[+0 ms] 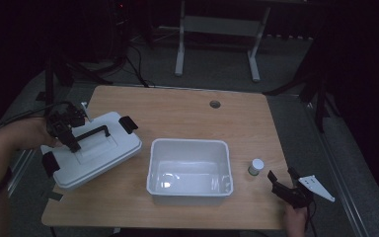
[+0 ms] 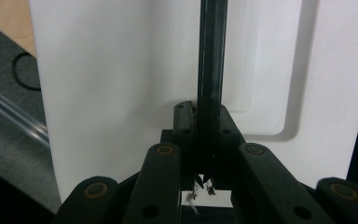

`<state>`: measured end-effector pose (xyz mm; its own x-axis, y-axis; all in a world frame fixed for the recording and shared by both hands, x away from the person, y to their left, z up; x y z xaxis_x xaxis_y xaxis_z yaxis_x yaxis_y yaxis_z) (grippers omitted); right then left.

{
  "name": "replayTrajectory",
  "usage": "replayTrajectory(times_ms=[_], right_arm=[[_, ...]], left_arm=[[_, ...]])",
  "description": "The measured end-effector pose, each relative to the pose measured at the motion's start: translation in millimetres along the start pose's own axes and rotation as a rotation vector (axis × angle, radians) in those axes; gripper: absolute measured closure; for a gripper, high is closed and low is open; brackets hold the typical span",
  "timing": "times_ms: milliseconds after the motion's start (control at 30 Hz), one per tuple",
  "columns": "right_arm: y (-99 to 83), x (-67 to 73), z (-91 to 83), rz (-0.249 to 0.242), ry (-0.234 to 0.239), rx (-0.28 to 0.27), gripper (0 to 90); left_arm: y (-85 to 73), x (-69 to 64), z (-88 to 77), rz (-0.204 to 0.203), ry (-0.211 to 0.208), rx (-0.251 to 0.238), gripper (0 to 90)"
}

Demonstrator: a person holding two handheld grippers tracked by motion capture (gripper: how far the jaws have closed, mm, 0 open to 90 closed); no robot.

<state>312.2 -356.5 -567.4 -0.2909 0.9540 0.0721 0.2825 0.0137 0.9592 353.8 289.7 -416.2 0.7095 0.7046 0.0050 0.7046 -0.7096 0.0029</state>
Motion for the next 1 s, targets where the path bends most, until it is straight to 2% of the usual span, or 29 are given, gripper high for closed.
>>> replayTrajectory(times_ms=[100,567,1000], right_arm=[[0.0,0.5,0.3,-0.002,0.0,0.001,13.3],[0.0,1.0,0.3,-0.009,-0.001,0.002,13.3],[-0.1,2.1,0.5,-0.015,0.002,0.005,13.4]], left_arm=[[-1.5,0.7,8.8,-0.001,-0.009,0.013,83.6],[4.2,0.2,73.2,-0.016,-0.075,0.039,83.5],[3.1,-7.8,102.4,-0.017,-0.132,0.069,83.4]])
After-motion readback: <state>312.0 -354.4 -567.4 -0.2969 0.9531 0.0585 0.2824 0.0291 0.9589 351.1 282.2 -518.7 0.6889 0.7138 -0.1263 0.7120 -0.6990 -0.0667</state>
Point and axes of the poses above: each handheld gripper's, and its own axes: z roughly forward along the jaws, y roughly out of its top, x roughly to its left, the point moved 5 cm from there along z, roughly forward along the jaws, and after that the axes turned 2 degrees about -z, right-handed, at the moved point
